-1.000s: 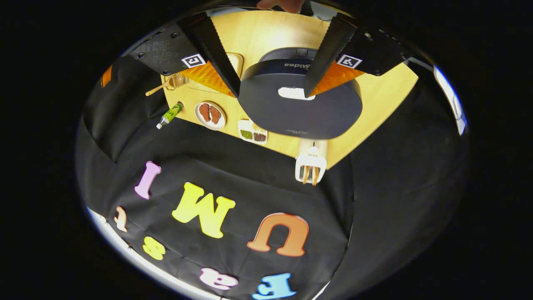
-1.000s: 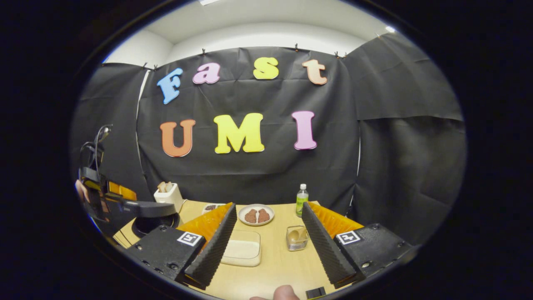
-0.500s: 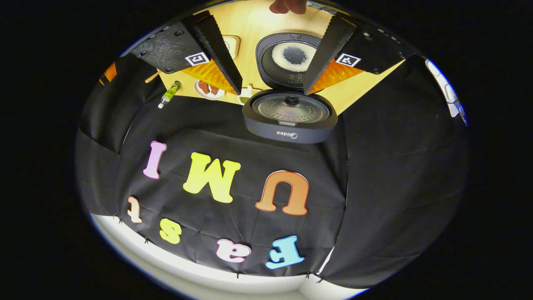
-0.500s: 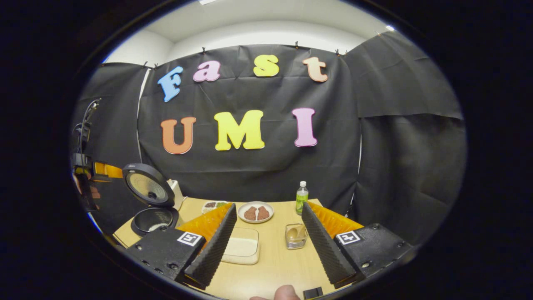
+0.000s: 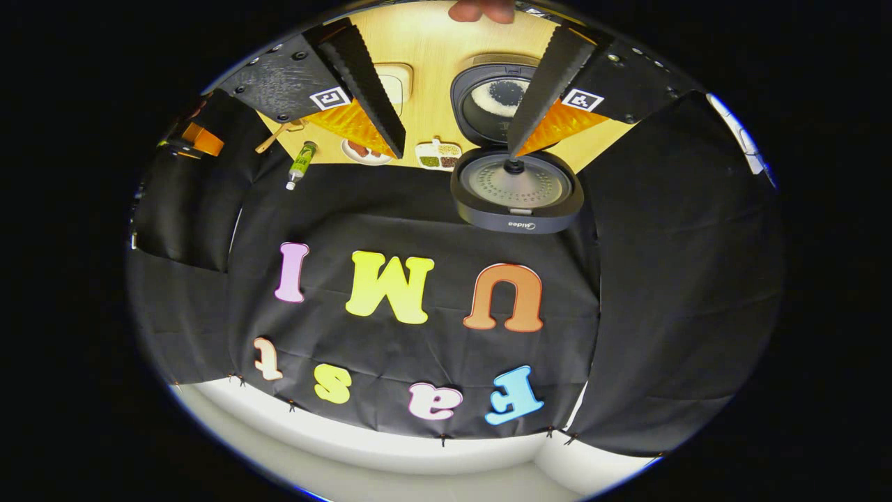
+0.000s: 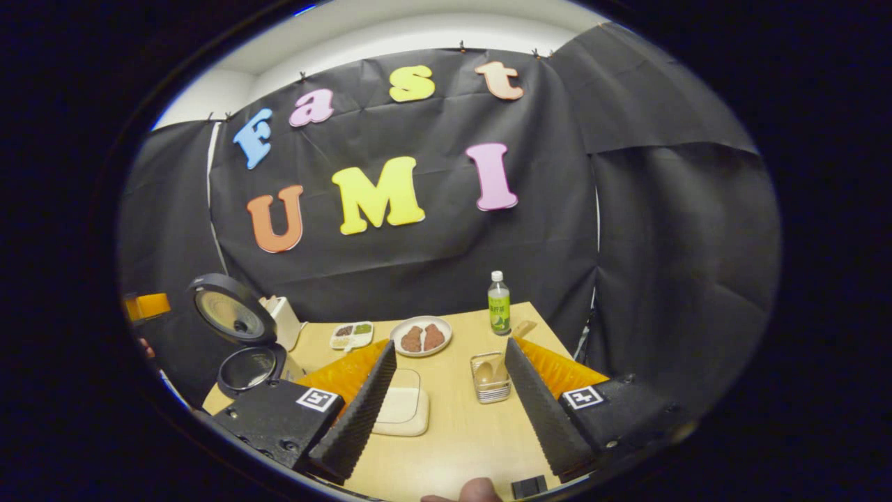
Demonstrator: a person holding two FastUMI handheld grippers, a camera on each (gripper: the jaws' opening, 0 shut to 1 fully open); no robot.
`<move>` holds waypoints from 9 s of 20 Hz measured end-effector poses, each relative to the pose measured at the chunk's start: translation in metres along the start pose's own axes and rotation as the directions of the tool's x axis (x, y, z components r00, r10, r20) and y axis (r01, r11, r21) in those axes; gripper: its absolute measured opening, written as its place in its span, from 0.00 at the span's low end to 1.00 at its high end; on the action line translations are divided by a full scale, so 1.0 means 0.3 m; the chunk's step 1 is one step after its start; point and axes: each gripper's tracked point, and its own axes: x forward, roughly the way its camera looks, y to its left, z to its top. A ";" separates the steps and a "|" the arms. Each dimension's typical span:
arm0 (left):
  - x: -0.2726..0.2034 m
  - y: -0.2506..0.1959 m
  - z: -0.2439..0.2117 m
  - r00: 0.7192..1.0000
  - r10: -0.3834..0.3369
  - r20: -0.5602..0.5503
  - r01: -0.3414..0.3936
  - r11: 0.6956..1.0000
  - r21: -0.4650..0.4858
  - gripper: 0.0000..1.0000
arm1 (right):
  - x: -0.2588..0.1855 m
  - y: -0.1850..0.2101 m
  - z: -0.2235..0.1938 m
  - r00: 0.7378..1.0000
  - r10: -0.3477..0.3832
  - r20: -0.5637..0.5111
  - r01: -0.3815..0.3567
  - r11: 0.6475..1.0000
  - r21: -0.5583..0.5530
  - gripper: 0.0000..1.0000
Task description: Close the left gripper, press the button to open the rice cooker; take a wooden spoon from the chopstick holder with the right hand, scoop a spoonful of rice and pour it into the rice cooker, then put the wooden spoon back into the chopstick holder.
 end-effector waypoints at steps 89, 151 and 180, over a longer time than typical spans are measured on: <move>-0.194 0.460 -0.058 0.966 0.253 -0.045 -0.254 0.967 -0.009 0.95 | 0.638 0.683 -0.671 0.942 0.085 -0.326 -0.132 0.983 -0.127 0.09; -0.421 0.630 -0.078 0.900 0.435 -0.031 -0.436 0.895 -0.093 0.95 | 0.453 1.518 -0.166 0.803 0.534 -0.263 -0.490 0.844 0.217 0.08; -0.435 0.626 -0.095 0.906 0.421 -0.045 -0.423 0.895 -0.140 0.95 | 0.344 1.572 -0.101 0.833 0.541 -0.113 -0.546 0.770 -0.330 0.08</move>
